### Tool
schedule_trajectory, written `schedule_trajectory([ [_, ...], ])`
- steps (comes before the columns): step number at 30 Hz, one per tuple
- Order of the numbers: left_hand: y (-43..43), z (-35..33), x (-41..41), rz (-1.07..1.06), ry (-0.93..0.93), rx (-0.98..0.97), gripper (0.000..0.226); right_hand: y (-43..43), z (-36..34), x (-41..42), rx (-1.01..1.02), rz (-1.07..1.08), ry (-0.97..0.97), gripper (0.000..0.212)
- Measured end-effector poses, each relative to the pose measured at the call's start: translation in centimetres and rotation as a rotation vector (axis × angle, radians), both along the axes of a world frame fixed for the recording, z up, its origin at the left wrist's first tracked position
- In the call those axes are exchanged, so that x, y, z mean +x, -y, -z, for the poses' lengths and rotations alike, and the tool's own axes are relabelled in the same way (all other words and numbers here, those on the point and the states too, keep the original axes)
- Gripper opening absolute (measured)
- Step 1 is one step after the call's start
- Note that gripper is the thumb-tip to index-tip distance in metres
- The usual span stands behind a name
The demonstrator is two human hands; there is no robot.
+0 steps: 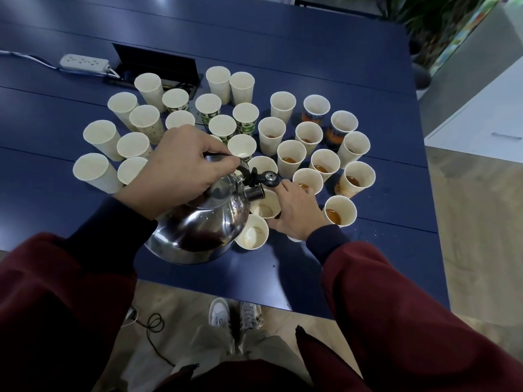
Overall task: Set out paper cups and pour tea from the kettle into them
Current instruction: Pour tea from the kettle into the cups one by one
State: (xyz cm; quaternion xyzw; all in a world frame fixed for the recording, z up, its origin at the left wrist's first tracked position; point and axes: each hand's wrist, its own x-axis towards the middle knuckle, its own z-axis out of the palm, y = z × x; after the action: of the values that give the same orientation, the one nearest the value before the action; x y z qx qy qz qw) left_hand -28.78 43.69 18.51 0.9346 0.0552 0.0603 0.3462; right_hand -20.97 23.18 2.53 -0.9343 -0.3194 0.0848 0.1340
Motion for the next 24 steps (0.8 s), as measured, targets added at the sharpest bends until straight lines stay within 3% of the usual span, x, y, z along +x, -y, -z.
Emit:
schedule_trajectory([
  [10,1.1,-0.4,0.7,0.024,0.000,0.072,0.038,0.3,0.3,0.1,0.030,-0.004,-0.016,0.073],
  [24,0.9,-0.8,0.8,-0.001,-0.011,0.116,0.041,0.4,0.2,0.1,0.085,0.030,-0.046,0.065],
])
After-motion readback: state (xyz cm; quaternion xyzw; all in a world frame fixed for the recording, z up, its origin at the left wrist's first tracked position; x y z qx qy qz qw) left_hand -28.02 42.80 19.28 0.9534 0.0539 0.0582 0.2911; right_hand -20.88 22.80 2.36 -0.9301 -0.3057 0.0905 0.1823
